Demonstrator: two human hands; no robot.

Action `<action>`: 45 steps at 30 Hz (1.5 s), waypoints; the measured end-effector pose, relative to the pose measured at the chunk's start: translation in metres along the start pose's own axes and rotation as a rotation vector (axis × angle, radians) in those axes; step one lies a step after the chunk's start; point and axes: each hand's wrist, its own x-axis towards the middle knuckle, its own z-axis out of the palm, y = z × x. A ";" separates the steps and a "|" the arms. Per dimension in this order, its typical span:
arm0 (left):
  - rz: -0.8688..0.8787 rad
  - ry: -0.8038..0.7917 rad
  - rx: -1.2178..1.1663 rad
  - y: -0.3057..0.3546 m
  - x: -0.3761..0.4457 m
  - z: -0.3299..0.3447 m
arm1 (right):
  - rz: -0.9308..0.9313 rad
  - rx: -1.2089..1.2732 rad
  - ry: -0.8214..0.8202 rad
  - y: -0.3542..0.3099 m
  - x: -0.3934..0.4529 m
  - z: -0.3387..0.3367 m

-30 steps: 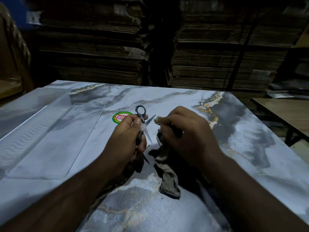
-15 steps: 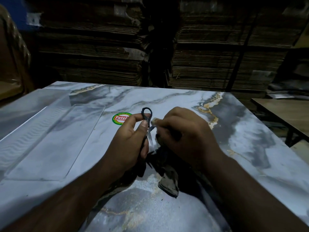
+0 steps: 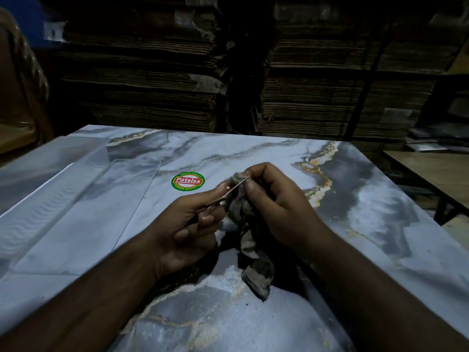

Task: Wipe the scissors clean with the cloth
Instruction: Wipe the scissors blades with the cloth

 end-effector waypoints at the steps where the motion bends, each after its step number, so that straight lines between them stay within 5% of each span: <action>1: -0.025 -0.025 -0.016 0.001 0.000 -0.003 | -0.011 -0.042 -0.015 0.001 -0.001 0.002; 4: -0.028 0.048 -0.015 0.001 0.003 -0.002 | -0.028 -0.137 0.046 0.004 0.000 0.001; 9: 0.208 0.223 0.082 0.000 0.009 0.004 | 0.162 -0.056 0.244 0.007 0.004 -0.002; 14: 0.453 0.398 0.256 -0.013 0.018 0.002 | 0.198 -0.031 0.221 0.005 0.002 0.003; 25: 0.418 0.450 0.237 -0.015 0.016 0.005 | -0.050 -0.215 0.374 -0.005 0.001 -0.011; 31: 0.482 0.476 0.418 -0.016 0.015 0.008 | -0.221 -0.323 0.169 -0.001 -0.002 0.010; 45: 0.560 0.496 0.503 -0.015 0.014 0.000 | -0.295 -0.326 0.142 0.000 -0.007 0.022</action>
